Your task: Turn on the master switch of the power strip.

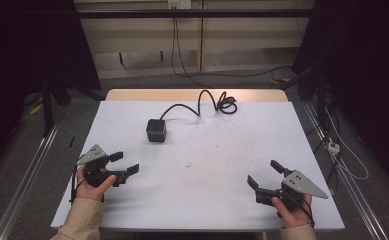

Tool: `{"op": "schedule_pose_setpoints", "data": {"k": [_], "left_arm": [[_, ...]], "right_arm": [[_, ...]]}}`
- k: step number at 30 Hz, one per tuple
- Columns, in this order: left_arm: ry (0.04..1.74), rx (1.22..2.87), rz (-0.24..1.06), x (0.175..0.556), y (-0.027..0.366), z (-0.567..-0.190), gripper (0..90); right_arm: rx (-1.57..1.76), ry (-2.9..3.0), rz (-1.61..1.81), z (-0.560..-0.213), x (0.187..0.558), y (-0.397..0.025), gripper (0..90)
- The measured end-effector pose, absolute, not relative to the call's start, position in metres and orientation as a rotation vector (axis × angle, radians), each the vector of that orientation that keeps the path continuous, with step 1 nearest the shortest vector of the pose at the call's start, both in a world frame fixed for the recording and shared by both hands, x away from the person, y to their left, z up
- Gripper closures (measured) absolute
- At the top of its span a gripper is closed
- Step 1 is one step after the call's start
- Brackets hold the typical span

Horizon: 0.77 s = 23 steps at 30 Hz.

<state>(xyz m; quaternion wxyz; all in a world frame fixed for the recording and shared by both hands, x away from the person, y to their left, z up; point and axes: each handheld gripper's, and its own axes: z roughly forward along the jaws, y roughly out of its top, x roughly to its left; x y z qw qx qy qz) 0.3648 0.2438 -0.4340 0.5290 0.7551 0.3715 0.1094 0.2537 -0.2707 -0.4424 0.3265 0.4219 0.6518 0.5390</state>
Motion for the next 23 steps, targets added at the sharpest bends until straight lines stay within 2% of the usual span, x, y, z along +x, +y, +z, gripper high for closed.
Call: {"op": "schedule_pose_setpoints", "data": {"k": [23], "left_arm": [[0.890,1.812,0.299,0.3586,0.2488,-0.4368,10.3]], "right_arm": [[1.110,1.712,1.412,-0.4430,0.2538,-0.2705,5.8]]}}
